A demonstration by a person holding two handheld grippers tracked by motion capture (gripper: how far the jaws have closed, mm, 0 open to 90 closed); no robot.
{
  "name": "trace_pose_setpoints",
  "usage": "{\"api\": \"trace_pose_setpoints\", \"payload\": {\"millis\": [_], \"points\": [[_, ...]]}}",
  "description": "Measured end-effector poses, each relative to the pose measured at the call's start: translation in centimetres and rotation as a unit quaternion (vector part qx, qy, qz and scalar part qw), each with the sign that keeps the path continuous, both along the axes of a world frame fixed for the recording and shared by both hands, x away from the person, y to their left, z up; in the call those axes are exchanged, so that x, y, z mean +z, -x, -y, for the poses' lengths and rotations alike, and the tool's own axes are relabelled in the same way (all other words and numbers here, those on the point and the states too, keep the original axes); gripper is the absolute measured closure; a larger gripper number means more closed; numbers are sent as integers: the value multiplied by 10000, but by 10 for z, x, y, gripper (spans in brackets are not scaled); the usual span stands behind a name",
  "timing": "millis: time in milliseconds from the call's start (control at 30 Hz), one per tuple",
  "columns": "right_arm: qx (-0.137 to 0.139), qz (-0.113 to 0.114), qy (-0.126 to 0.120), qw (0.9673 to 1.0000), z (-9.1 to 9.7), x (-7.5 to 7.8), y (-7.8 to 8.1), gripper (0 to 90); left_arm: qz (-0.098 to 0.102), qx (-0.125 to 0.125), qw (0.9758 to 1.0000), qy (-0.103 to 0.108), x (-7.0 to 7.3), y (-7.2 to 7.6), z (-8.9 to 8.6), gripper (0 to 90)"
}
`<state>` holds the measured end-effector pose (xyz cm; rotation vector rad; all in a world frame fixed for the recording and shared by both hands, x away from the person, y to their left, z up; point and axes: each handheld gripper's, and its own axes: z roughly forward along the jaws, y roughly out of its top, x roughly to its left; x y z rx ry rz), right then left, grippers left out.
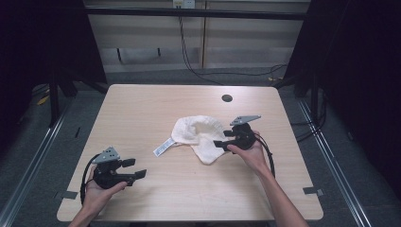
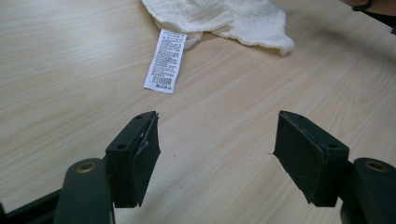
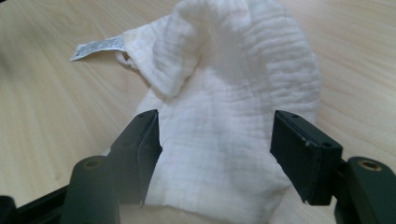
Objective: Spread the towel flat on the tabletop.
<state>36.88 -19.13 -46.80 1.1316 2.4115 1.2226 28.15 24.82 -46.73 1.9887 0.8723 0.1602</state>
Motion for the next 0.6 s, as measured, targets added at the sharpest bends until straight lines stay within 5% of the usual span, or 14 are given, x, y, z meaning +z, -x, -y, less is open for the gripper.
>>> {"api": "trace_pose_setpoints", "payload": {"millis": [433,600], "points": [[-221,-275,317,9989,-12,-33,-21,323,5,-129,9999,9,-1,-1,4,289],[-184,-106,582,9981,-16,-38,-19,337,27,-153,9999,10,-1,0,5,288]]}}
